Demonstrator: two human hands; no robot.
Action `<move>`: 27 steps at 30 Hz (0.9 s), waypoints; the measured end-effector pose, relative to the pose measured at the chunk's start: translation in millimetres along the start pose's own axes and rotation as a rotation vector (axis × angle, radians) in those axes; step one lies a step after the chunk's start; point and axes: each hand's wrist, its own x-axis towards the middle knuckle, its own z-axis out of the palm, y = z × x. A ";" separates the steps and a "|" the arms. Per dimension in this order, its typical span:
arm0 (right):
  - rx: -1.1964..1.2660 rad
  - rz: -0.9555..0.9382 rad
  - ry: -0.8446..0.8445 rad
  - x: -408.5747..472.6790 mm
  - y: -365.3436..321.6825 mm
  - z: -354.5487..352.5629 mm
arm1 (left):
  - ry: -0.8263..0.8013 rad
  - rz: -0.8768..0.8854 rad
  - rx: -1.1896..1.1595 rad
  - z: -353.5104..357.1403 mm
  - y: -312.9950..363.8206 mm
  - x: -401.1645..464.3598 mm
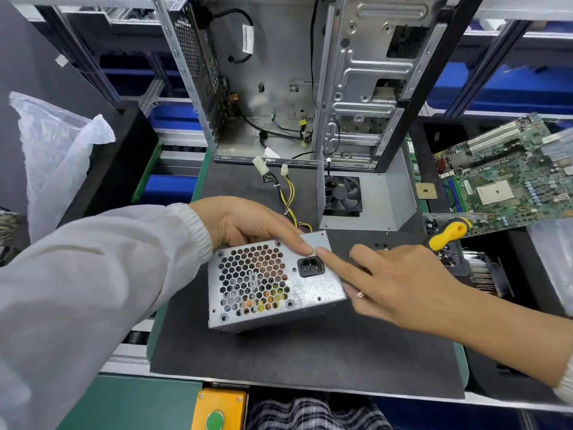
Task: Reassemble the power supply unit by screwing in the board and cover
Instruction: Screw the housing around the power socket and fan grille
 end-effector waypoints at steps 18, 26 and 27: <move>1.313 0.801 0.071 25.4 -8.2 3.7 | -0.021 -0.004 -0.049 -2.0 -0.8 3.2; 1.358 0.825 0.019 27.7 -4.2 2.2 | 0.007 -0.011 -0.029 -1.0 -0.7 2.7; 1.364 0.821 0.018 27.6 -4.5 1.8 | 0.013 -0.014 -0.025 -0.9 -0.7 2.6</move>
